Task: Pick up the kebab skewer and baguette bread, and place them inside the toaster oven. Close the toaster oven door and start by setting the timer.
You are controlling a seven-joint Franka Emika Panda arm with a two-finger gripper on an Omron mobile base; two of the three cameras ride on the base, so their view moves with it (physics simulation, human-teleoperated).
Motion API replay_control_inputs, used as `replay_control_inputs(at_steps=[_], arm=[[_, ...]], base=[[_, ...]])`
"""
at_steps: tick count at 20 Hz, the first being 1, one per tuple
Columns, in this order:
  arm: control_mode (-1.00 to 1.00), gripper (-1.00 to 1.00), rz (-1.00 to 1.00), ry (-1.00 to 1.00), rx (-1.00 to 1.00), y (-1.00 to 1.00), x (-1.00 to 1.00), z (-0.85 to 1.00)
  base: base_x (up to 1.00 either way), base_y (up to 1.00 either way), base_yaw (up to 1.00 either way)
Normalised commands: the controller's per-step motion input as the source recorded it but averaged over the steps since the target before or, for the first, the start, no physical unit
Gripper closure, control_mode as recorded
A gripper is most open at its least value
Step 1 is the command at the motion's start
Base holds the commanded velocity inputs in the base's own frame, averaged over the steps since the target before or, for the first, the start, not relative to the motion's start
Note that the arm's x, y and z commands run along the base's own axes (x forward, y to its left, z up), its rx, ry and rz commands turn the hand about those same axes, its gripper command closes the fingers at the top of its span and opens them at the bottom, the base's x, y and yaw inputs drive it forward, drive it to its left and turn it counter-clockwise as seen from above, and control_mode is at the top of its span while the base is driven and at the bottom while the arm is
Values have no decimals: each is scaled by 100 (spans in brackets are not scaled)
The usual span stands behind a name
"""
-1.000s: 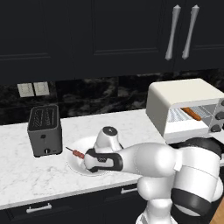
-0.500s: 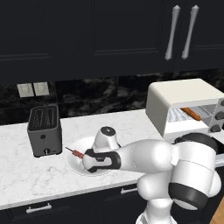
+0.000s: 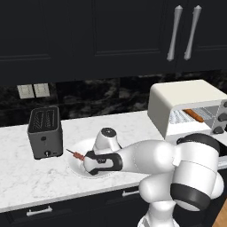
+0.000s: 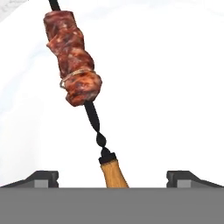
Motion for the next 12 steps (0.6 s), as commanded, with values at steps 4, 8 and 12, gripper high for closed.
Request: replay_control_inputs(at_steps=[4, 8, 12], arm=[[-100, 100, 0, 0, 0, -1, -1, -13], [-100, 100, 0, 0, 0, 0, 0, -7], [-100, 100, 0, 0, 0, 0, 0, -3]], base=[[0, 0, 0], [0, 0, 0], [0, 0, 0]])
